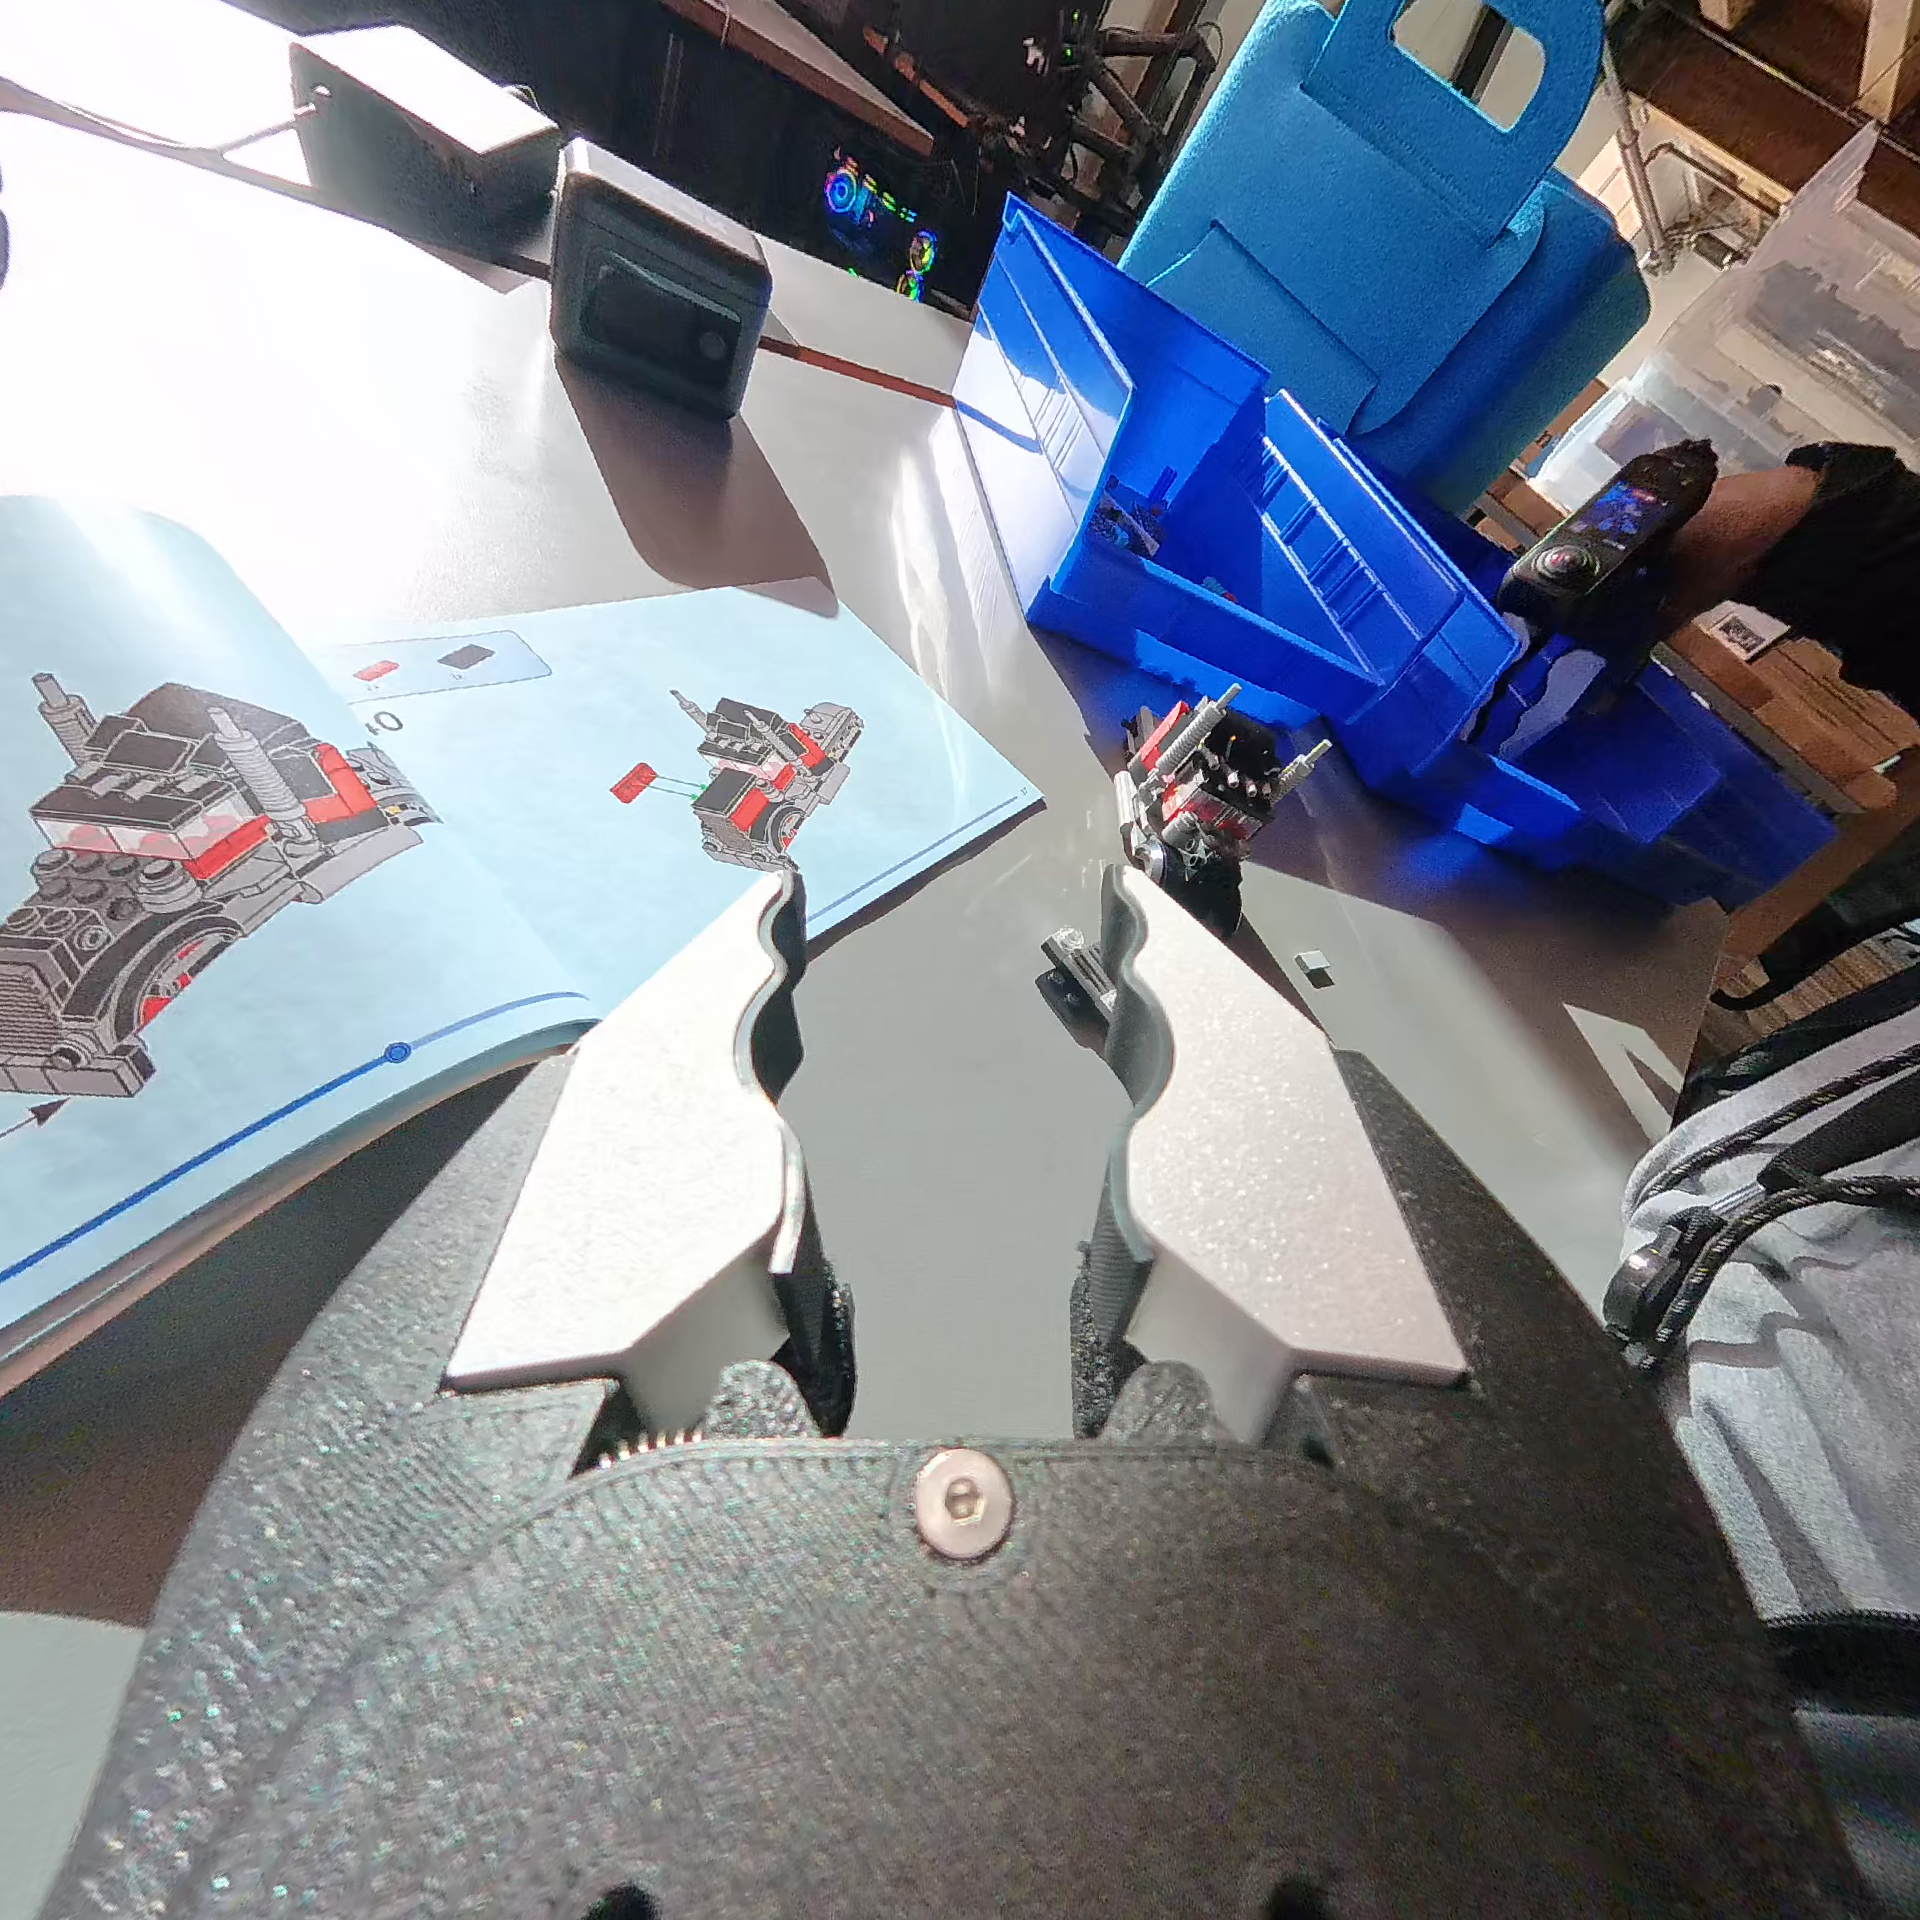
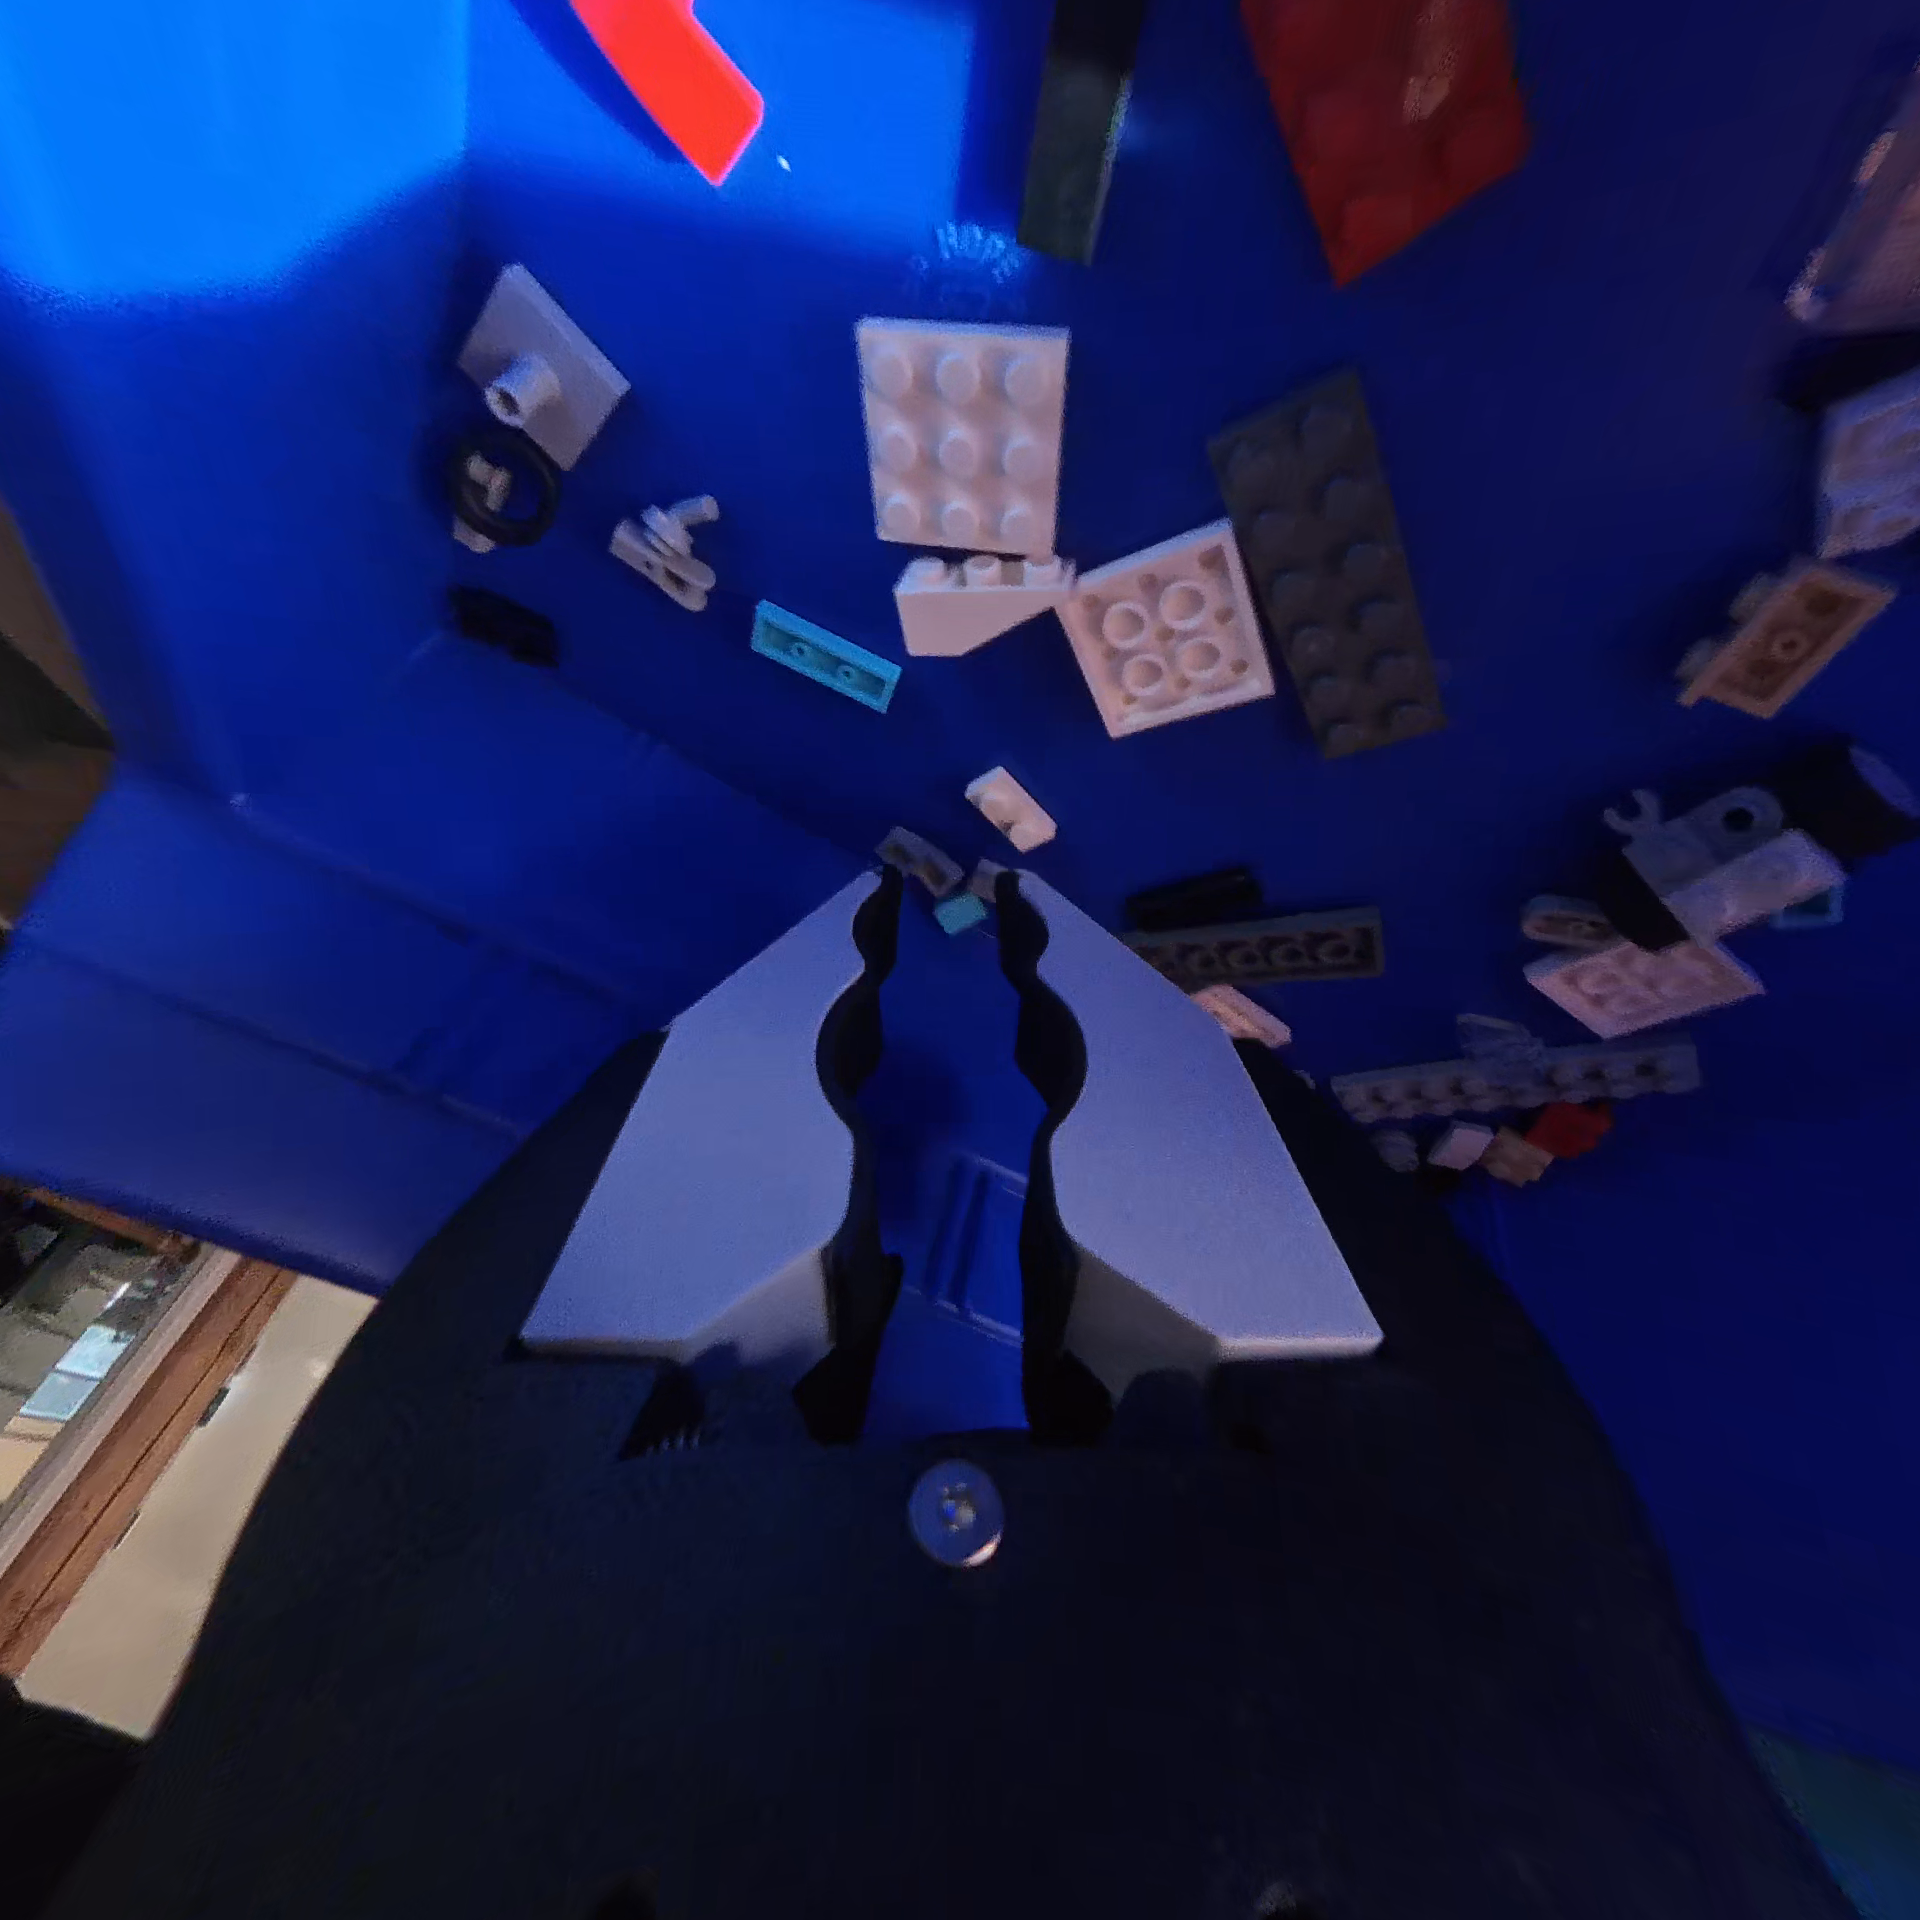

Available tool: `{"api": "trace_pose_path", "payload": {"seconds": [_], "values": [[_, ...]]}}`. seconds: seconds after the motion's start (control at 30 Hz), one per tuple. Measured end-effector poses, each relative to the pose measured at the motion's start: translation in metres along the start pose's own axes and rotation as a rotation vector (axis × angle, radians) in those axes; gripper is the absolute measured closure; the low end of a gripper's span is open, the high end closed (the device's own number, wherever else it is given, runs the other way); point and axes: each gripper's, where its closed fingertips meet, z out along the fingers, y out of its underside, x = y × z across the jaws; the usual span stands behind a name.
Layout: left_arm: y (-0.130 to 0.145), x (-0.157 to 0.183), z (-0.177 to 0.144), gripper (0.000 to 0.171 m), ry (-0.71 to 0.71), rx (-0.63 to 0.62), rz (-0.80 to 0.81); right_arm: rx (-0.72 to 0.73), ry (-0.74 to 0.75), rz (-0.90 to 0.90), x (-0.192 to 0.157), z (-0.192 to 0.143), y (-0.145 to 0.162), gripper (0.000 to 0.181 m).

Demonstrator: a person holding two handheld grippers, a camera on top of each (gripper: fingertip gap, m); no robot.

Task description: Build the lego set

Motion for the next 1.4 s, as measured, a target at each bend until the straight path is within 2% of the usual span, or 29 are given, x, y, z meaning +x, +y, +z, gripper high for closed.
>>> {"api": "trace_pose_path", "payload": {"seconds": [0.17, 0.4, 0.83, 0.93, 1.1, 1.4], "values": [[0.000, 0.000, 0.000, 0.114, 0.005, 0.001, -0.008, -0.023, 0.061, 0.037, 0.018, -0.005, 0.011, 0.161], [-0.001, 0.000, -0.001, 0.114, 0.005, 0.009, -0.011, -0.059, 0.038, 0.022, 0.014, 0.006, 0.009, 0.161], [-0.002, -0.001, -0.002, 0.114, 0.008, 0.015, -0.017, -0.144, 0.100, 0.109, 0.013, 0.009, 0.010, 0.156], [-0.002, -0.001, -0.002, 0.114, 0.008, 0.016, -0.017, -0.142, 0.105, 0.138, 0.014, 0.009, 0.011, 0.158], [-0.002, -0.001, -0.002, 0.114, 0.006, 0.018, -0.015, -0.119, 0.075, 0.133, 0.012, 0.010, 0.011, 0.179], [-0.002, -0.001, -0.002, 0.114, 0.005, 0.015, -0.014, -0.025, 0.132, 0.198, 0.033, -0.013, 0.020, 0.180]]}}
